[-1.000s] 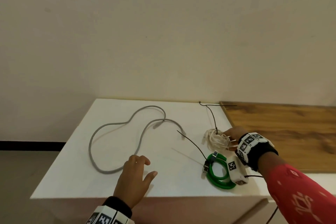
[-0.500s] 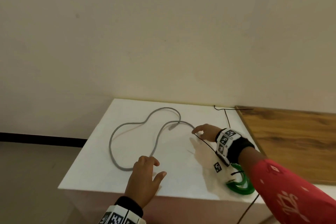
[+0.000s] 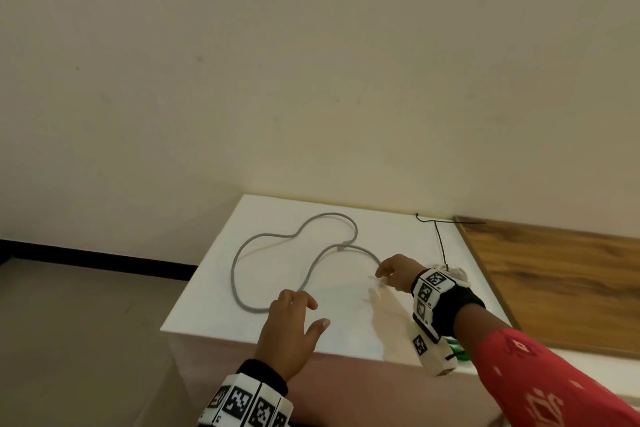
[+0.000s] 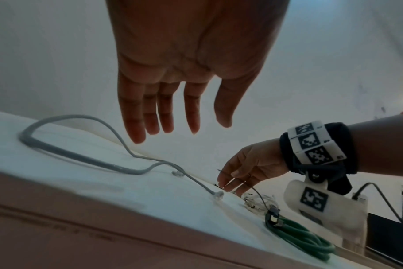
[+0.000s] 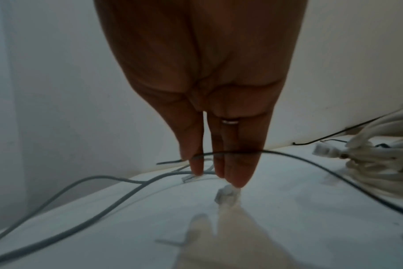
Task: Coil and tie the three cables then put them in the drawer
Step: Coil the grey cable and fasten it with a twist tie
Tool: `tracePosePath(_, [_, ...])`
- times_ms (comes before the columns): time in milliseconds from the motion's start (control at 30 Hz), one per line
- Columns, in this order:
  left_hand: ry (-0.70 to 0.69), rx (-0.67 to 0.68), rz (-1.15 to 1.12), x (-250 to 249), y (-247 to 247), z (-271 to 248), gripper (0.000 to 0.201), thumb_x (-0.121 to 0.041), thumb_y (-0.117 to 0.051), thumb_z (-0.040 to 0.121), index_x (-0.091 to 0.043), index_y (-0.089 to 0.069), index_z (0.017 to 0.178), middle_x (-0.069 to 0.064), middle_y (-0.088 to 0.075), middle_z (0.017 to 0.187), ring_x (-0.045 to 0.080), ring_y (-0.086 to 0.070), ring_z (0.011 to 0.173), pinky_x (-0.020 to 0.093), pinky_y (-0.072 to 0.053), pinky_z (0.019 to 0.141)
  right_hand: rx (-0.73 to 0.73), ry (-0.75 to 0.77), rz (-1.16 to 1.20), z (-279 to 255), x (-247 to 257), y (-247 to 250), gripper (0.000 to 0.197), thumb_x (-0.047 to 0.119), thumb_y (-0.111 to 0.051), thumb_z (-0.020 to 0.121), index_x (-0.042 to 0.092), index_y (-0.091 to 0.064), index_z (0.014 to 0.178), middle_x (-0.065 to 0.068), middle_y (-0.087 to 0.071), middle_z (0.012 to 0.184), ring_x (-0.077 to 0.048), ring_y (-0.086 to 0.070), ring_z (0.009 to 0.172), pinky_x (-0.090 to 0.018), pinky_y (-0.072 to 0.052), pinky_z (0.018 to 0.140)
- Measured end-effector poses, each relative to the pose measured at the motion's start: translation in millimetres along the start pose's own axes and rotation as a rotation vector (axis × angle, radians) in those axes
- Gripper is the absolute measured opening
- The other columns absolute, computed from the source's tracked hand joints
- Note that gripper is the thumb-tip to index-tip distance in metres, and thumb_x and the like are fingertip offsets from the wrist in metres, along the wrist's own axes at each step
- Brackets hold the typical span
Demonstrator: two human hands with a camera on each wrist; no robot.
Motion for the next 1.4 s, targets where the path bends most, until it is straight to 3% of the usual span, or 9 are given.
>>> tracePosePath(267, [0.033, 0.043, 0.143, 7, 10, 5, 0.034, -0.037, -0.051, 0.089, -0.016, -0.046, 0.117, 0.001, -0.043, 0.124, 0.017, -0.04, 0.115, 0.023, -0.038, 0.089, 0.027, -0.033, -0.213, 5, 0, -33, 0.052, 0.024, -0.045, 0.093, 0.017, -0.03, 0.141, -0.01, -0.038, 0.146, -0.027, -0.035, 0.134, -0.031, -0.029, 0.109])
tracePosePath(433, [0.05, 0.051, 0.135, 22, 12, 9, 0.034, -0.037, -0.052, 0.089, -0.016, -0.047, 0.115, 0.001, -0.044, 0.123, 0.017, -0.041, 0.114, 0.027, -0.042, 0.091, -0.074, -0.061, -0.194, 20, -5, -39, 0.035, 0.018, -0.042, 0.092, 0.0, -0.051, 0.12, -0.018, -0.05, 0.132, -0.03, -0.047, 0.122, -0.031, -0.038, 0.098])
tracePosePath(667, [0.05, 0.008, 0.096, 15, 21, -3, 0.033, -0.033, -0.051, 0.09, -0.017, -0.045, 0.118, 0.0, -0.044, 0.124, 0.016, -0.039, 0.116, 0.022, -0.037, 0.089, -0.327, -0.028, 0.128, -19, 13, -18, 0.019, 0.003, -0.059, 0.08, 0.007, -0.07, 0.095, -0.014, -0.069, 0.105, -0.03, -0.062, 0.102, -0.032, -0.048, 0.085])
tracePosePath(767, [0.003, -0.04, 0.06, -1, 28, -15, 0.036, -0.029, -0.05, 0.091, -0.018, -0.041, 0.124, -0.001, -0.042, 0.13, 0.016, -0.035, 0.123, 0.022, -0.034, 0.093, -0.352, 0.098, 0.45, -61, 24, -14, 0.034, -0.013, -0.053, 0.074, 0.019, -0.064, 0.08, -0.011, -0.061, 0.093, -0.031, -0.066, 0.091, -0.033, -0.049, 0.078])
tracePosePath(867, [-0.069, -0.159, 0.045, -20, 37, -23, 0.053, -0.027, -0.052, 0.09, -0.017, -0.031, 0.137, 0.002, -0.037, 0.14, 0.019, -0.028, 0.132, 0.028, -0.033, 0.102, -0.205, 0.274, 0.739, -114, 42, -12, 0.05, -0.021, -0.047, 0.072, 0.025, -0.05, 0.092, -0.009, -0.047, 0.09, -0.023, -0.065, 0.069, -0.034, -0.05, 0.071])
tracePosePath(967, [-0.116, -0.267, 0.066, -42, 48, -35, 0.066, -0.032, -0.051, 0.09, -0.019, -0.016, 0.145, 0.004, -0.033, 0.145, 0.021, -0.027, 0.136, 0.038, -0.033, 0.104, -0.022, 0.419, 0.906, -169, 57, -11, 0.057, -0.023, -0.052, 0.074, 0.02, -0.04, 0.11, -0.006, -0.047, 0.08, -0.02, -0.062, 0.065, -0.025, -0.05, 0.062])
tracePosePath(1100, [-0.1, -0.394, 0.109, -67, 60, -53, 0.052, -0.042, -0.04, 0.092, -0.02, -0.033, 0.138, 0.003, -0.057, 0.115, 0.023, -0.049, 0.11, 0.04, -0.038, 0.088, 0.178, 0.557, 0.995, -224, 63, -12, 0.044, -0.005, -0.056, 0.078, 0.011, -0.046, 0.118, -0.001, -0.053, 0.069, -0.013, -0.059, 0.062, -0.021, -0.044, 0.057])
tracePosePath(1267, [-0.209, -0.431, 0.136, -89, 64, -64, 0.017, -0.025, -0.048, 0.092, -0.015, -0.062, 0.095, 0.005, -0.065, 0.081, 0.027, -0.057, 0.082, 0.035, -0.035, 0.067, 0.313, 0.443, 1.356, -254, 49, -18, 0.026, 0.025, -0.042, 0.091, 0.004, -0.058, 0.095, -0.004, -0.049, 0.057, -0.013, -0.038, 0.048, -0.023, -0.034, 0.048])
tracePosePath(1400, [-0.239, -0.362, 0.165, -91, 56, -68, 0.019, -0.029, -0.051, 0.088, -0.014, -0.062, 0.084, 0.005, -0.053, 0.079, 0.022, -0.049, 0.078, 0.033, -0.034, 0.063, 0.522, 0.489, 1.542, -260, 49, -19, 0.024, 0.025, -0.073, 0.072, 0.01, -0.055, 0.078, 0.0, -0.048, 0.055, -0.013, -0.046, 0.049, -0.026, -0.045, 0.053])
Point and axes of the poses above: each hand's wrist, its own z-axis towards the middle knuckle, its own y-axis out of the back of the hand, x = y × z, the point moved 4 cm from there along z, towards the middle knuckle
